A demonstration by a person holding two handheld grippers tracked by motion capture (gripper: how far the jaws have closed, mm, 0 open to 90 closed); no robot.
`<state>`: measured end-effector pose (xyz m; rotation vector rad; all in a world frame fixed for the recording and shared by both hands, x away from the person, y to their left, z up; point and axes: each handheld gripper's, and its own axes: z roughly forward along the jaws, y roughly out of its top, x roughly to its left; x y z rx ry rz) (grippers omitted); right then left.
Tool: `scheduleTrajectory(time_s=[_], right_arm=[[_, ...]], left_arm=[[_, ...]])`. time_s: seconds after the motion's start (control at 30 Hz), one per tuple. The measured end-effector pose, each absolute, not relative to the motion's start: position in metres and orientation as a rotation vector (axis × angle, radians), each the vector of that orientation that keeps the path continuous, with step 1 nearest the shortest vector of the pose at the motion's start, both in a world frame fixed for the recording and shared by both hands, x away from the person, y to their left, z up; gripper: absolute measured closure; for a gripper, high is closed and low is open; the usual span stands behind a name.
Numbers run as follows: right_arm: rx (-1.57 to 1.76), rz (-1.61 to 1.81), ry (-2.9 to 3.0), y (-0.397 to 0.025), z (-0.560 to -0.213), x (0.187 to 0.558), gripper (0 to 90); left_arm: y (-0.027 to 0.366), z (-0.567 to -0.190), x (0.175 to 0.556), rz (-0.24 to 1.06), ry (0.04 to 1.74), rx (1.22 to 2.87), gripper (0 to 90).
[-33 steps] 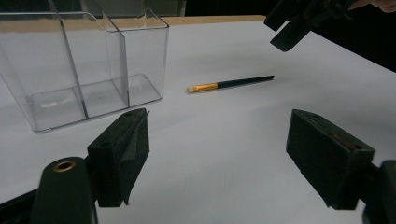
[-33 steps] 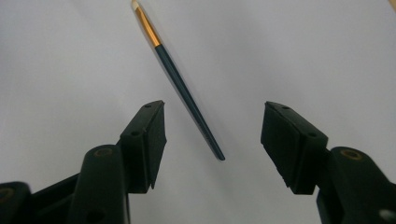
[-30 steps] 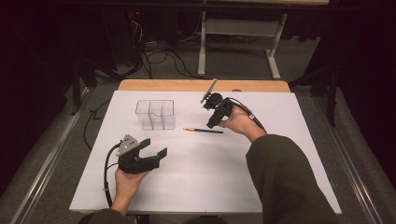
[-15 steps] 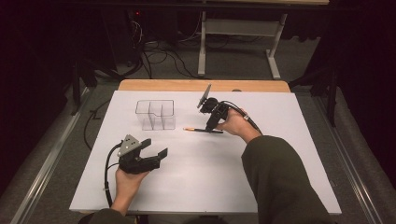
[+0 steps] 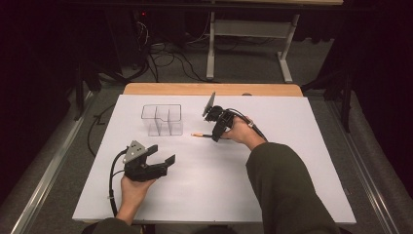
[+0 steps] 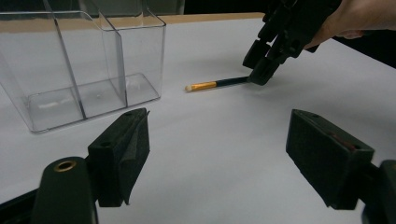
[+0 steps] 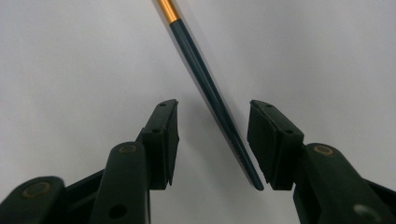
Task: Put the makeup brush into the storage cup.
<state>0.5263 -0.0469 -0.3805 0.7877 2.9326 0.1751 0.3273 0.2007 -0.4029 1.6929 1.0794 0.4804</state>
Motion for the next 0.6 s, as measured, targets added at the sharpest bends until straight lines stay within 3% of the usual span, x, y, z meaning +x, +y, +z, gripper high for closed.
scheduleTrajectory(time_s=[0.6], right_arm=[[0.82, 0.132, 2.962, -0.047, -0.392, 0.53, 76.3]], left_arm=[[0.199, -0.403, 0.326, 0.487, 1.068, 1.703, 22.5]])
